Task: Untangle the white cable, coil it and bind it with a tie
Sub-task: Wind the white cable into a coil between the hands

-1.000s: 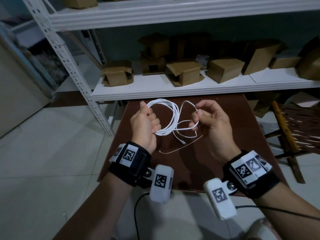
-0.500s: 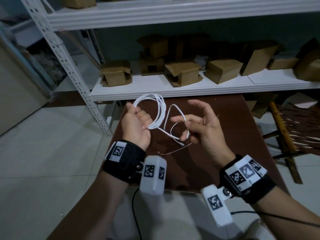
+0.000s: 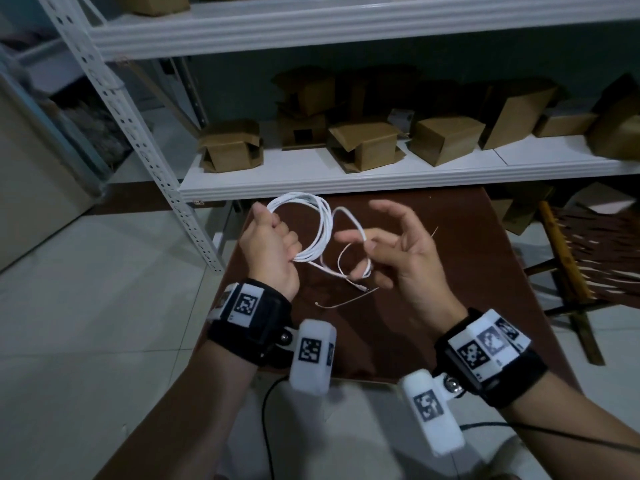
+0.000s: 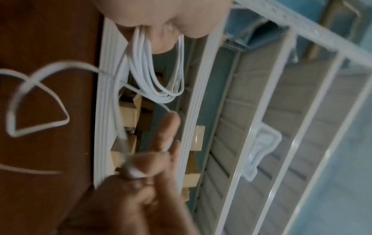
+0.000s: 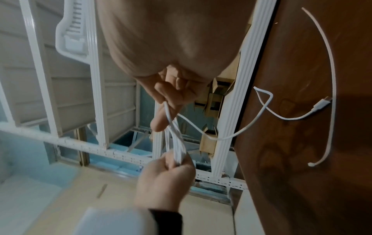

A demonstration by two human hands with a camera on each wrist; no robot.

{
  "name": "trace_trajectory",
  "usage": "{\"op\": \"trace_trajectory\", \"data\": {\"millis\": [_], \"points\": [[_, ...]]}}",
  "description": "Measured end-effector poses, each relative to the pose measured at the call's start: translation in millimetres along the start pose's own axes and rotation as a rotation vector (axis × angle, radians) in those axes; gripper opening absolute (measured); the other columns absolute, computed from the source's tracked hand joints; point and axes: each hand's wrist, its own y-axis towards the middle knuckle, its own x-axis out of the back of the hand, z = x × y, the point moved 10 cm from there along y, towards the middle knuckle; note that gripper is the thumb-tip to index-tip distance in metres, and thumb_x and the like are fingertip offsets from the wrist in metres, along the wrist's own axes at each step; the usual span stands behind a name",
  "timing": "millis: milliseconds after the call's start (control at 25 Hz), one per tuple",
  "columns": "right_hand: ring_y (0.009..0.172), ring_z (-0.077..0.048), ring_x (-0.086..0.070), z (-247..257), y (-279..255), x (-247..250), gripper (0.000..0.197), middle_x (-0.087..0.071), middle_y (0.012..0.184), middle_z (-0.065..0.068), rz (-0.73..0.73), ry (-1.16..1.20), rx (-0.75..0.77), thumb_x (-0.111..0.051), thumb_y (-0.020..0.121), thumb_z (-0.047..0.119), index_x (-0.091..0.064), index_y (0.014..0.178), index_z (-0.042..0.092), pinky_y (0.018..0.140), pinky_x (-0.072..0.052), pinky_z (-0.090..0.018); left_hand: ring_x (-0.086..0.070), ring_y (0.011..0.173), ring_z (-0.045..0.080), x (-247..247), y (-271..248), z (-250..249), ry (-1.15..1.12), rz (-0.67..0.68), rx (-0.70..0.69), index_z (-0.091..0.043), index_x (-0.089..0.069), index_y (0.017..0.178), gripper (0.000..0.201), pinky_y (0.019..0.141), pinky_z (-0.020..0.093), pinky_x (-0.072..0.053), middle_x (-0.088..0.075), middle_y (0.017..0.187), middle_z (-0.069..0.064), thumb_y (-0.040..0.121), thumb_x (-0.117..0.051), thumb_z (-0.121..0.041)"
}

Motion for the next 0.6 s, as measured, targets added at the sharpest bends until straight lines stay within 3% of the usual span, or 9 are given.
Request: {"op": "trace_trajectory", "data": {"millis": [160, 320, 400, 480, 520, 600], "points": [[0.062, -0.018, -0.072, 22, 8, 24, 0.053, -0.073, 0.124, -0.022, -0.116, 0.113, 0.059, -0.051, 0.097, -0.013, -0.042, 0.145, 0.008, 0.045, -0.038, -0.018, -0.017, 0.036, 0.004, -18, -12, 4, 0.238, 0.094, -0.032, -0.019, -0.040, 0.073, 0.043, 0.031, 0.018, -0.015, -0.024, 0.054, -0.006, 0.111, -0.045, -0.038], [0.068, -0.017, -0.072, 29, 11, 31, 0.049, -0.074, 0.126, -0.017, -0.113, 0.034, 0.085, -0.052, 0.102, -0.005, -0.041, 0.148, 0.010, 0.052, -0.044, -0.019, -0.018, 0.038, 0.004, -23, -16, 14, 0.341, 0.157, 0.015, -0.019, -0.041, 0.073, 0.042, 0.031, 0.018, -0.015, -0.024, 0.057, -0.006, 0.110, -0.046, -0.039], [0.082, -0.020, -0.072, 28, 12, 31, 0.049, -0.074, 0.127, -0.016, -0.097, -0.007, 0.099, -0.053, 0.103, -0.004, -0.041, 0.149, 0.009, 0.068, -0.054, -0.022, -0.019, 0.039, 0.004, -29, -19, 22, 0.409, 0.231, 0.070, -0.020, -0.041, 0.073, 0.042, 0.032, 0.018, -0.015, -0.024, 0.059, -0.005, 0.110, -0.048, -0.039], [0.104, -0.024, -0.071, 25, 13, 30, 0.050, -0.073, 0.129, -0.015, -0.068, -0.021, 0.097, -0.054, 0.102, -0.004, -0.042, 0.150, 0.009, 0.093, -0.056, -0.028, -0.019, 0.041, 0.005, -38, -27, 32, 0.484, 0.339, 0.123, -0.021, -0.041, 0.073, 0.041, 0.032, 0.018, -0.015, -0.024, 0.060, -0.003, 0.110, -0.048, -0.039], [0.113, -0.026, -0.070, 23, 14, 29, 0.051, -0.073, 0.131, -0.014, -0.051, -0.025, 0.085, -0.054, 0.102, -0.004, -0.043, 0.150, 0.009, 0.099, -0.055, -0.029, -0.019, 0.041, 0.005, -43, -32, 37, 0.514, 0.394, 0.145, -0.021, -0.041, 0.074, 0.041, 0.032, 0.018, -0.015, -0.025, 0.060, -0.003, 0.110, -0.048, -0.038], [0.118, -0.025, -0.069, 18, 15, 25, 0.050, -0.072, 0.133, -0.013, -0.020, -0.027, 0.055, -0.053, 0.103, -0.005, -0.044, 0.150, 0.009, 0.096, -0.056, -0.028, -0.020, 0.041, 0.004, -52, -41, 46, 0.552, 0.492, 0.178, -0.020, -0.042, 0.074, 0.040, 0.033, 0.017, -0.015, -0.026, 0.060, -0.004, 0.110, -0.046, -0.037]]}}
